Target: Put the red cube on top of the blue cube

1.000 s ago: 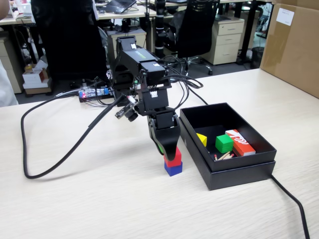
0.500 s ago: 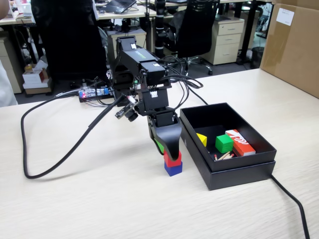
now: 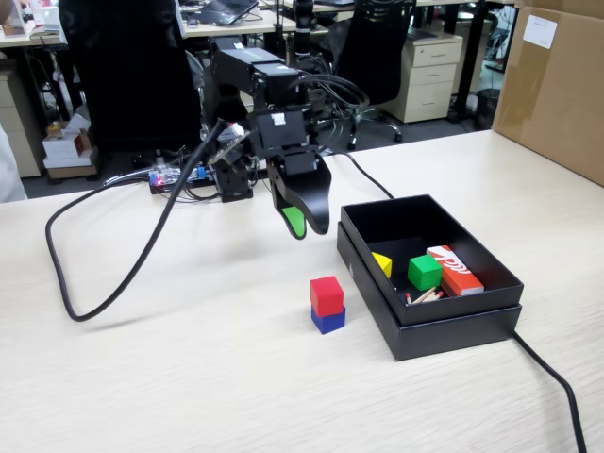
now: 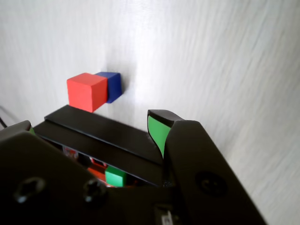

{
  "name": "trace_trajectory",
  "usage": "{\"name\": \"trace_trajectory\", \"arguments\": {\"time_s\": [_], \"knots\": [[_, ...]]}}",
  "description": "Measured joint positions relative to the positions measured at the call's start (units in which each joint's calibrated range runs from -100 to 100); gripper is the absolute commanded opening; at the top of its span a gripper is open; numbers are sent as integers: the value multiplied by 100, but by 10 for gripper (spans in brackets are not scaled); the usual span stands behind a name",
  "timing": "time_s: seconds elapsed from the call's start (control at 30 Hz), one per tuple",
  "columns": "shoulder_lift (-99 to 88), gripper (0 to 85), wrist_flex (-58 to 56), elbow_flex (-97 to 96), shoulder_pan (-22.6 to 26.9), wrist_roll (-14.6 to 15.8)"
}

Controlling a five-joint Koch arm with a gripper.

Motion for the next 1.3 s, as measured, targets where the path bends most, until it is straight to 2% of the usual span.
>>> {"name": "trace_trajectory", "arguments": {"time_s": [0.17,0.53,0.8,1.3], "knots": [[-1566,477,286,-1159,-112,-5],[-4453,480,1998,-4801,-366,-5],[-5579,480,3213,-6928,-444,24],[-6628,479,5374,-9439,-274,-49]]}}
